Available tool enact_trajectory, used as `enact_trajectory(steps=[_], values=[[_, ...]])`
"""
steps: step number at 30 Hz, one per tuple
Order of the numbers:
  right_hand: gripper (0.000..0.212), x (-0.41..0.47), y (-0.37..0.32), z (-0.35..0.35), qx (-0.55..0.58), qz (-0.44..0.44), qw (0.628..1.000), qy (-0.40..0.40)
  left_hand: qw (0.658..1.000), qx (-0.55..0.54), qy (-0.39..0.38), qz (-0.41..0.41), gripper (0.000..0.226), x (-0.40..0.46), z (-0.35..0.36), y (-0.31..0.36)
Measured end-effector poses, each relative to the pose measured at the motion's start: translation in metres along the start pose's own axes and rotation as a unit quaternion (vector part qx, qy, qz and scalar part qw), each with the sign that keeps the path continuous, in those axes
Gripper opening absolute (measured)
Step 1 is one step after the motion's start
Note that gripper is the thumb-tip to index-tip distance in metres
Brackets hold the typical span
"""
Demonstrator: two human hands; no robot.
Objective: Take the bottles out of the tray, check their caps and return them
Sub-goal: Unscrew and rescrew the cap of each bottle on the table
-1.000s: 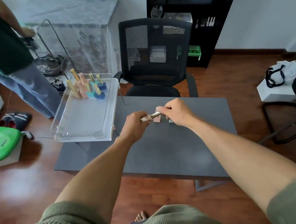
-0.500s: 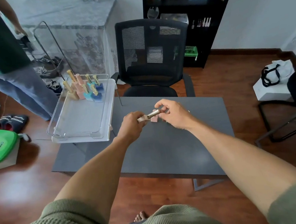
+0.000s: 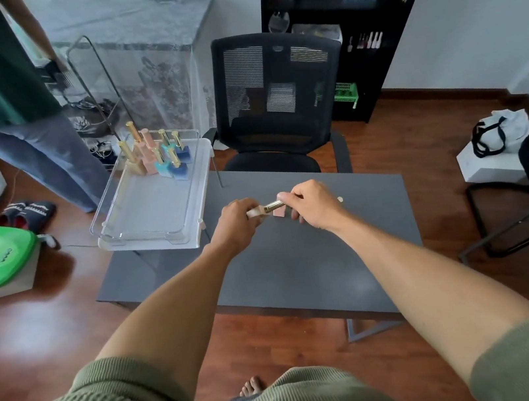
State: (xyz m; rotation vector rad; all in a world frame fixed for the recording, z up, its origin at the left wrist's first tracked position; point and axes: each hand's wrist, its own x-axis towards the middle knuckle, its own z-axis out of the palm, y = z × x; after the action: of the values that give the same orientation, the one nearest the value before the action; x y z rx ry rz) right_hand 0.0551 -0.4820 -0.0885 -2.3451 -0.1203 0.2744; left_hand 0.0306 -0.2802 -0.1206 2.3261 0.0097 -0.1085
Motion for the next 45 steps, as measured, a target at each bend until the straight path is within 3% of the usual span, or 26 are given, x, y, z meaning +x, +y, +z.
enact_trajectory(steps=[4, 7, 12, 19, 28, 32, 35, 39, 45], values=[[0.060, 0.001, 0.000, 0.002, -0.015, 0.014, 1.000, 0.015, 1.000, 0.001, 0.002, -0.001, 0.008, -0.001, -0.001, -0.001], [0.034, 0.000, 0.001, 0.002, -0.003, -0.021, 1.000, -0.002, 1.000, 0.002, 0.003, 0.001, 0.007, -0.001, -0.001, -0.002], [0.025, -0.002, 0.006, 0.005, -0.001, -0.070, 0.997, -0.020, 1.000, 0.007, 0.001, -0.003, 0.008, -0.001, 0.001, -0.002], [0.008, 0.000, 0.008, 0.007, 0.030, -0.047, 0.998, -0.010, 1.000, 0.009, 0.001, 0.009, 0.007, -0.002, 0.000, -0.002], [0.041, 0.000, 0.003, 0.013, -0.006, -0.016, 1.000, -0.002, 1.000, 0.018, -0.005, 0.004, 0.007, -0.002, -0.003, -0.005], [0.022, 0.000, 0.004, 0.013, -0.016, -0.032, 0.999, -0.021, 1.000, 0.015, -0.009, -0.004, 0.008, -0.002, -0.004, -0.007], [0.029, -0.001, 0.003, 0.012, -0.010, -0.054, 0.998, -0.035, 1.000, 0.015, -0.010, -0.003, 0.008, -0.002, -0.004, -0.007], [0.007, 0.001, 0.004, 0.012, -0.008, -0.065, 0.997, -0.030, 1.000, 0.017, -0.018, -0.008, 0.006, 0.000, -0.002, -0.003], [0.009, 0.004, 0.010, 0.013, 0.000, -0.052, 0.998, -0.020, 0.999, 0.025, -0.021, -0.012, 0.006, 0.001, -0.002, 0.004]])
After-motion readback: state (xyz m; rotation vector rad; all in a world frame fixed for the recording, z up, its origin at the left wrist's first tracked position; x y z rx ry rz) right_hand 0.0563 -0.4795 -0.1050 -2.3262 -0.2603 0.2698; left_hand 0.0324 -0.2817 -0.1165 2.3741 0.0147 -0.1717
